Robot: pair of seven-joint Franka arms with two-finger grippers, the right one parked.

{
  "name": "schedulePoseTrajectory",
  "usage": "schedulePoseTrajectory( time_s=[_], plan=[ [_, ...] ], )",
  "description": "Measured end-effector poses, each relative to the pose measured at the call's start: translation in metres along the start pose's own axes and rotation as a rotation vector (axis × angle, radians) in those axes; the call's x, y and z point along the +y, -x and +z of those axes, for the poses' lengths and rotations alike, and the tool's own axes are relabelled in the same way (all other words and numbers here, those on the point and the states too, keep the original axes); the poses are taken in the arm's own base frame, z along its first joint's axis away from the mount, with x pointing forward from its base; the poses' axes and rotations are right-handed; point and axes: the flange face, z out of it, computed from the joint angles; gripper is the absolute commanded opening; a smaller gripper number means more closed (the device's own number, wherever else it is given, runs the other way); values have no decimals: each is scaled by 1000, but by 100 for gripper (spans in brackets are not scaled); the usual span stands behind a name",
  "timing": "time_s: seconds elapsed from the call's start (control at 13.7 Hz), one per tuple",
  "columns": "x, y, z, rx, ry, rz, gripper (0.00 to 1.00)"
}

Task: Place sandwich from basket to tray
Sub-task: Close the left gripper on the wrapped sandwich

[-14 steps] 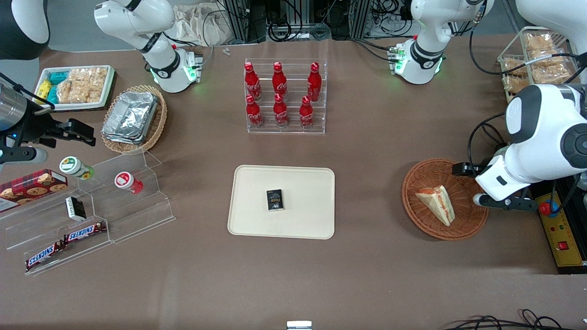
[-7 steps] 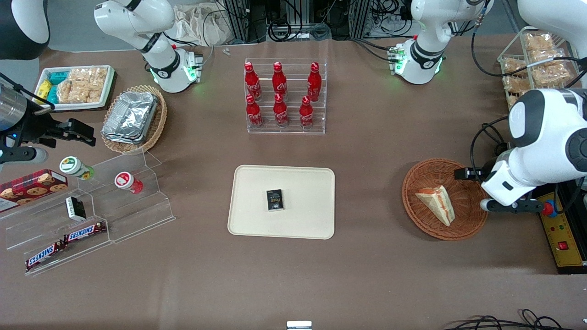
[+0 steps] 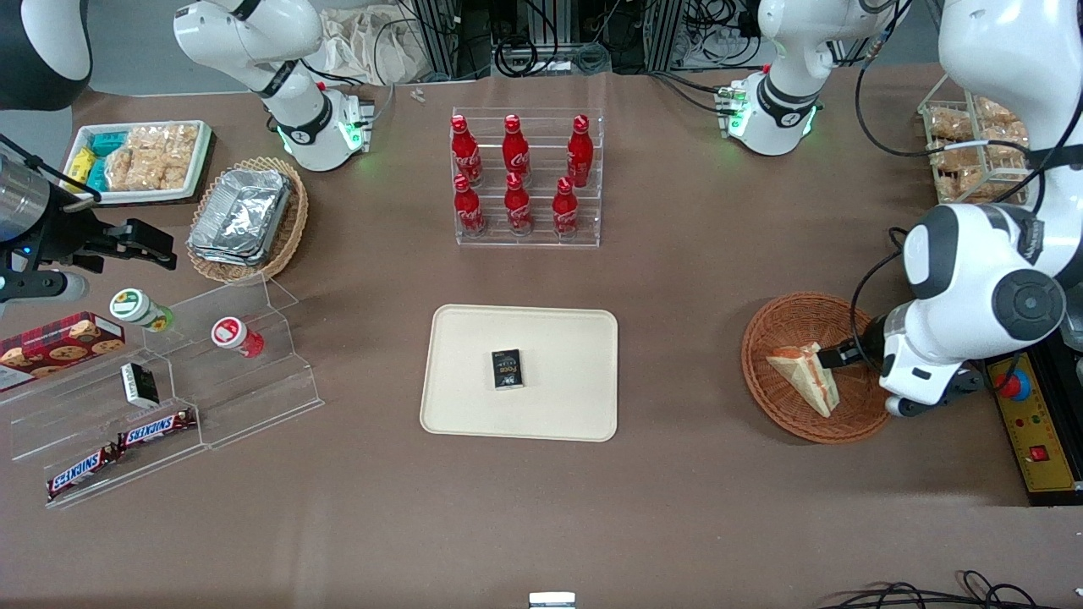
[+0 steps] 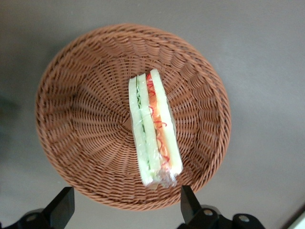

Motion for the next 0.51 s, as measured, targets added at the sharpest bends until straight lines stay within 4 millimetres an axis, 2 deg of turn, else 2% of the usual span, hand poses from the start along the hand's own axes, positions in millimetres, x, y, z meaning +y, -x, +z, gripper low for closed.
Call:
schedulePoseTrajectory(
  time_s=[0.29, 0.51],
  plan=[
    [10, -9, 40, -4, 11, -130, 99],
    [15, -13, 61, 12, 30, -187, 98]
  ],
)
